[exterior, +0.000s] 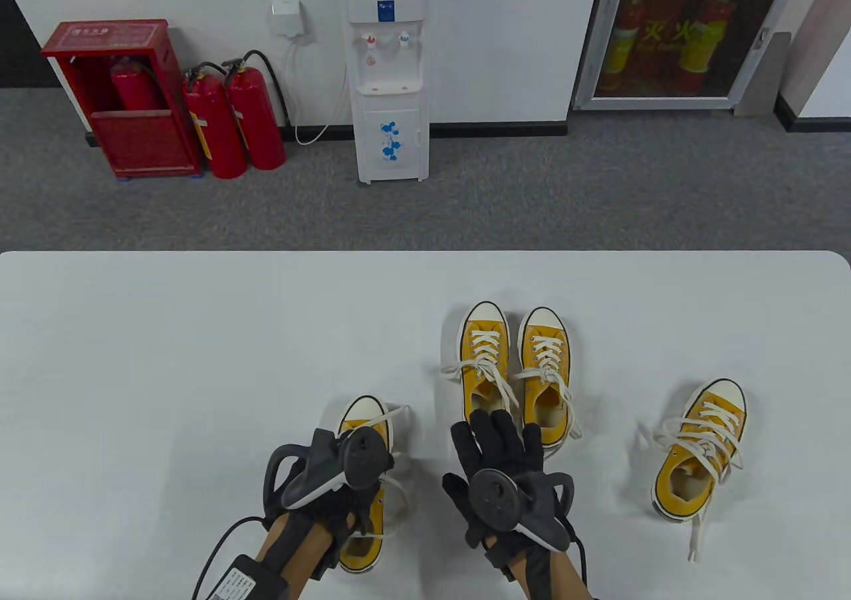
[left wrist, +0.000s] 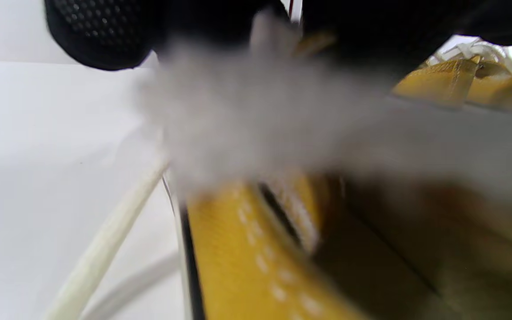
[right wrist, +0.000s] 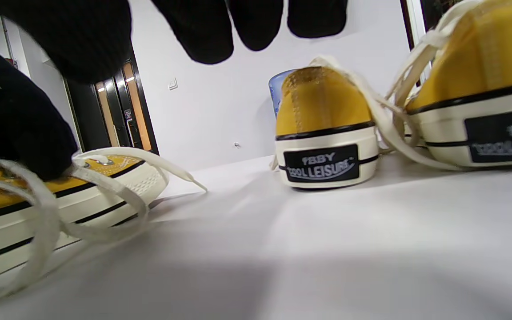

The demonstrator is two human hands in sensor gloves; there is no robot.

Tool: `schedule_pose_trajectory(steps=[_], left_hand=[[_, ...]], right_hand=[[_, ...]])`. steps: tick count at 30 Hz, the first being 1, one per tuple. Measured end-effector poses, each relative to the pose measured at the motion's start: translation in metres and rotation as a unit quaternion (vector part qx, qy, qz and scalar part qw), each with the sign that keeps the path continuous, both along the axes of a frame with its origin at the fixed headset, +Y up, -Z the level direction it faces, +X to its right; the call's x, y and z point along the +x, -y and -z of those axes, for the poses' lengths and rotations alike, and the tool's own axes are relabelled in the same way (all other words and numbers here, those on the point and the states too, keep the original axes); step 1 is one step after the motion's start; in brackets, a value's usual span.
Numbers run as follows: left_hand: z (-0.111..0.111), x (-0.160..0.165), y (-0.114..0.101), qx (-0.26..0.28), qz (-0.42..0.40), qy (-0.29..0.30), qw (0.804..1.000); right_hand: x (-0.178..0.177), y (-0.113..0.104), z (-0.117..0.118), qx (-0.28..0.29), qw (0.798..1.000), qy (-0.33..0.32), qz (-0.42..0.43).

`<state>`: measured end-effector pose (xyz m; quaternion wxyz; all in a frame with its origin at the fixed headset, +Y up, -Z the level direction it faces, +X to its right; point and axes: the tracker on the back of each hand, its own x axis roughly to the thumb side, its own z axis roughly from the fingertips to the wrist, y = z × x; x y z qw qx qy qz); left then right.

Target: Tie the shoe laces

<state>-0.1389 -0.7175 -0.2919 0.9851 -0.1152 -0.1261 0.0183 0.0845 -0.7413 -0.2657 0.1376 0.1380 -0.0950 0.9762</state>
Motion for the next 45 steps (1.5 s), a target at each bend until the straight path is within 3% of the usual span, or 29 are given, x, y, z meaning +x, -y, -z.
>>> schedule_pose_trajectory(steps=[9,15,22,27,31,38,45], left_hand=[[0.0,0.006,0.002,0.028,0.022,0.004,0.999],[-0.004,-0.018,-0.015,0.044,-0.081,-0.017,0.996],[-0.016,-0.063,-0.054,0.069,-0.194,-0.036,0.978],[-0.023,-0.095,-0.066,0.109,-0.246,-0.063,0.961],[-0.027,-0.117,-0.06,0.14,-0.285,-0.092,0.944],[-0.031,-0.153,-0.03,0.181,-0.361,-0.152,0.902],[-0.032,-0.179,-0.012,0.185,-0.424,-0.206,0.862]], right_hand=[[0.0,0.0,0.0,-0.001,1.0,-0.001,0.001],[0.003,-0.001,0.0,0.0,1.0,0.003,0.008],[0.002,-0.001,0.0,-0.001,1.0,0.001,0.01],[0.002,-0.001,0.0,0.002,1.0,0.001,0.012],[0.002,-0.001,0.0,0.002,1.0,0.001,0.011],[0.003,-0.002,0.0,0.003,1.0,0.003,0.014],[0.003,-0.001,0.0,0.003,1.0,0.002,0.015]])
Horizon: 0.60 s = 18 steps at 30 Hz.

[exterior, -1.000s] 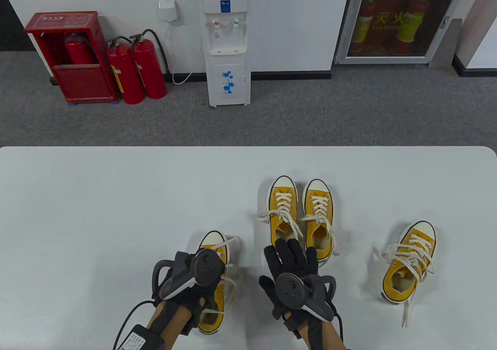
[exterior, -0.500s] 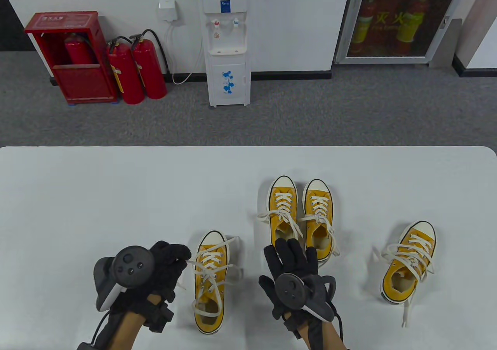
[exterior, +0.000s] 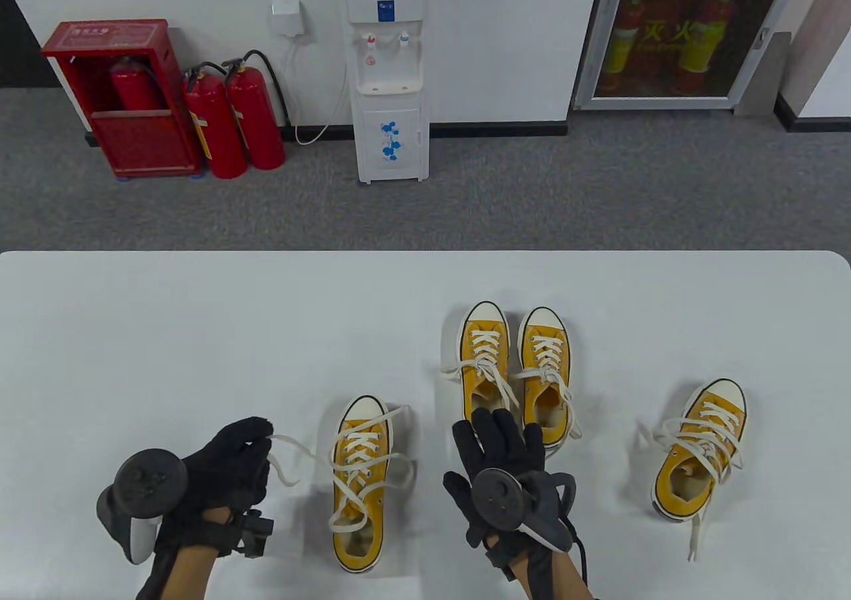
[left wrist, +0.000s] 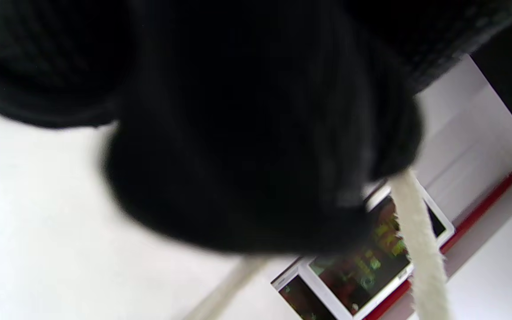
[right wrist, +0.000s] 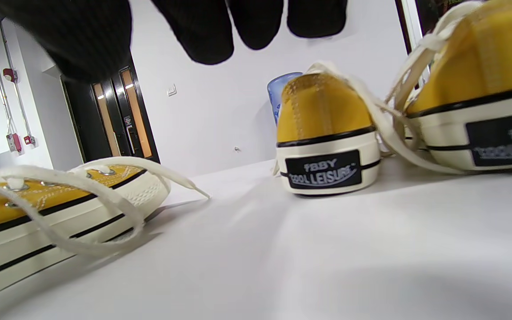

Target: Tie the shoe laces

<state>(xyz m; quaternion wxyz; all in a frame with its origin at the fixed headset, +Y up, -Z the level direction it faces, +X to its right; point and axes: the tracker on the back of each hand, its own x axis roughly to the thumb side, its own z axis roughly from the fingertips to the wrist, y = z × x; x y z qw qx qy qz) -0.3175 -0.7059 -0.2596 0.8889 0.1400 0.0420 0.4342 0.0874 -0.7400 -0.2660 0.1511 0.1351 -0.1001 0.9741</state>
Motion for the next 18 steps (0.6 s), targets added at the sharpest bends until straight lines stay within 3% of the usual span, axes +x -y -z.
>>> schedule_pose_trajectory(steps=[8,18], left_hand=[[0.002,-0.022,0.024,-0.04,-0.112,0.003,0.993],[0.006,-0.029,0.045,-0.07,-0.3,0.018,0.951]], right_hand=[[0.0,0.0,0.0,0.0,1.0,-0.002,0.001],[0.0,-0.001,-0.001,0.006,1.0,-0.002,0.006]])
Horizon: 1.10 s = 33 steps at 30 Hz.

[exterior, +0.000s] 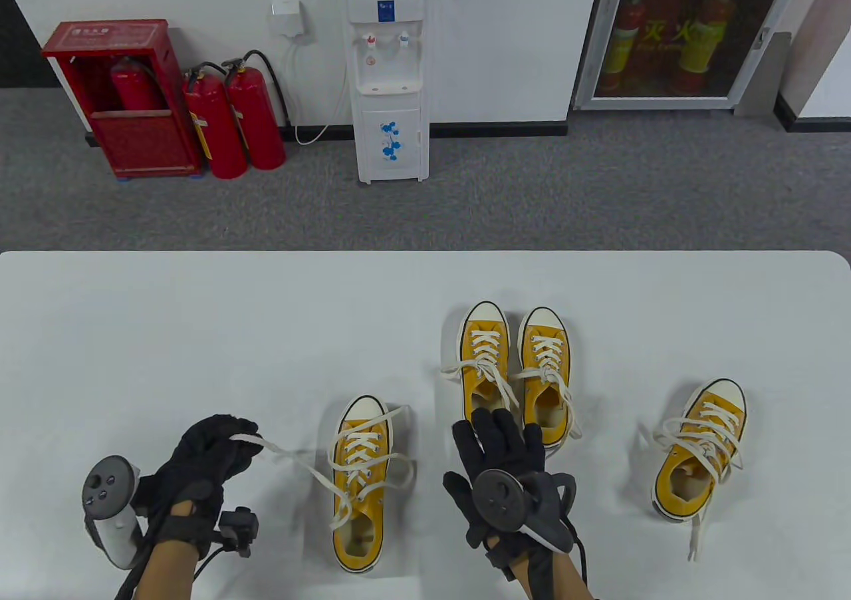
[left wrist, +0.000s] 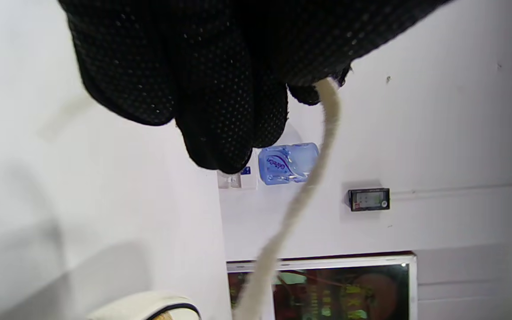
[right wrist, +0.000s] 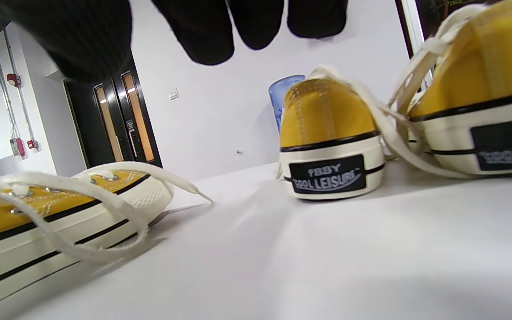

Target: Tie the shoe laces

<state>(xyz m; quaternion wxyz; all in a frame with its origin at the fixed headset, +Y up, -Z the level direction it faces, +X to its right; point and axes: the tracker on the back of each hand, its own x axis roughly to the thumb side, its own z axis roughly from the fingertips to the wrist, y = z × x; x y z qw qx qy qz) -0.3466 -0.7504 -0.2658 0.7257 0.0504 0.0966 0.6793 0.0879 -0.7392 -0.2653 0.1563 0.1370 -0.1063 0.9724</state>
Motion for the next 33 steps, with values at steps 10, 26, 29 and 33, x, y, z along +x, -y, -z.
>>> schedule_pose_trajectory(steps=[10,26,29,33], left_hand=[[0.002,0.005,0.0,0.031,-0.131,0.072,0.988],[0.005,0.015,-0.01,0.041,0.01,0.114,0.993],[0.006,0.023,-0.013,0.046,0.051,0.138,0.988],[0.006,0.03,-0.013,0.047,0.062,0.156,0.985]], right_hand=[[0.001,0.0,0.0,0.002,1.0,0.001,0.003],[-0.014,-0.007,-0.004,0.009,1.0,-0.006,0.0],[-0.027,-0.016,-0.003,0.015,1.0,-0.01,-0.015],[-0.045,-0.029,0.0,0.03,0.999,-0.012,-0.027]])
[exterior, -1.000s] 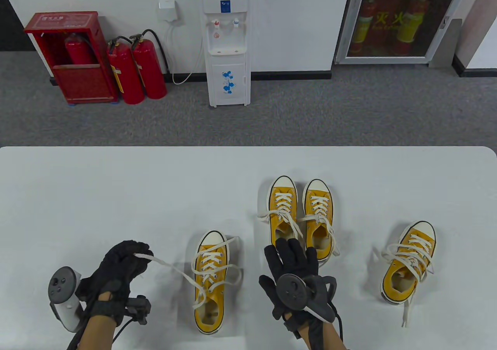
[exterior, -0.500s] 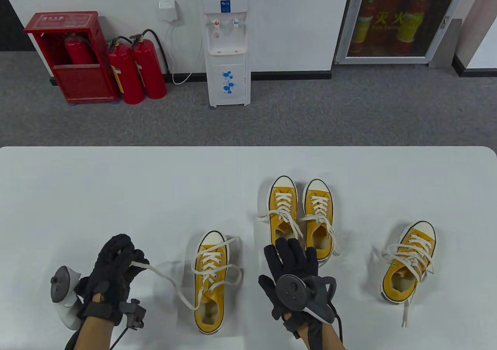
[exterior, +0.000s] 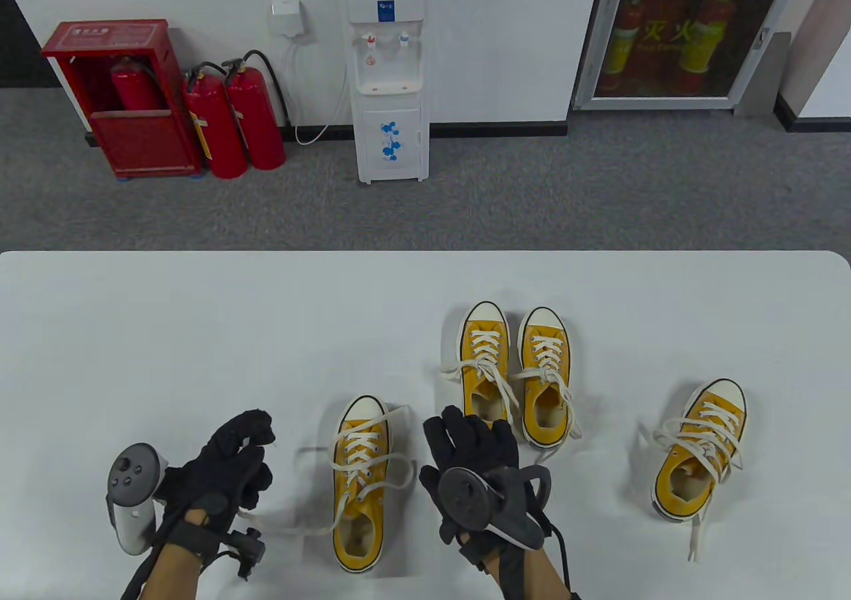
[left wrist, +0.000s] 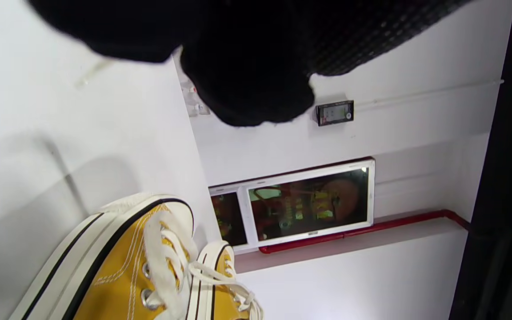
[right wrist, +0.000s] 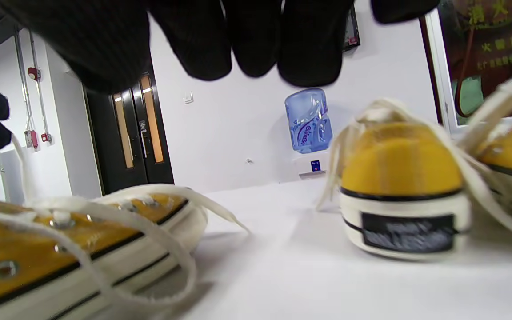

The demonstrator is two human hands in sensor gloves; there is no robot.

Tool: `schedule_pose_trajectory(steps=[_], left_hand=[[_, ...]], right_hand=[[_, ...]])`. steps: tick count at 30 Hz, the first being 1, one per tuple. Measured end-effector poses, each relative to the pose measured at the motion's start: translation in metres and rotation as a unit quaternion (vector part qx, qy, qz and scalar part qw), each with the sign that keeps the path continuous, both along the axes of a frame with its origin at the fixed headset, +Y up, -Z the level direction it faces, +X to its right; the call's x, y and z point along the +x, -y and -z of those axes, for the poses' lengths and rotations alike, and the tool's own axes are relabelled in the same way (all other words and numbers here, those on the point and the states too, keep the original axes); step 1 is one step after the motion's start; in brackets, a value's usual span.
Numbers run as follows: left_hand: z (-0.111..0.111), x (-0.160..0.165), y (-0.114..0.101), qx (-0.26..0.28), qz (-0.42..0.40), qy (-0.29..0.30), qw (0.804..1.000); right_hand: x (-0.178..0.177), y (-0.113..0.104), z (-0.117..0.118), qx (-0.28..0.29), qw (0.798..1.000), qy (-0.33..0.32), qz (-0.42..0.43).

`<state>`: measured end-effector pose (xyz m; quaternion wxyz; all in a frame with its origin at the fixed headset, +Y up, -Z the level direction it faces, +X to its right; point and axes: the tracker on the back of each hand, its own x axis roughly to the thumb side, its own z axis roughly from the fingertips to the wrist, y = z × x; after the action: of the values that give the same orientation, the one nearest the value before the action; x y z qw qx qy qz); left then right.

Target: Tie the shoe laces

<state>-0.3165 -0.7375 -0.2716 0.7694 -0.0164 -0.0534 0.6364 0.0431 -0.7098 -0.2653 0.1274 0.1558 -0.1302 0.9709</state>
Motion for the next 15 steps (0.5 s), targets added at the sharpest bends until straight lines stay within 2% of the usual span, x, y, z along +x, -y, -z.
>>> schedule_pose_trajectory(steps=[5,11,15], left_hand=[[0.001,0.005,0.003,-0.006,0.004,0.015,1.0],[0.001,0.006,0.004,-0.008,-0.001,0.017,1.0],[0.0,0.007,0.005,-0.005,0.0,0.019,1.0]], right_hand=[[-0.031,0.002,0.012,-0.081,0.996,-0.014,0.024],[-0.063,0.021,0.027,-0.13,0.99,-0.018,0.046],[-0.066,0.033,0.033,-0.14,0.989,-0.005,0.056]])
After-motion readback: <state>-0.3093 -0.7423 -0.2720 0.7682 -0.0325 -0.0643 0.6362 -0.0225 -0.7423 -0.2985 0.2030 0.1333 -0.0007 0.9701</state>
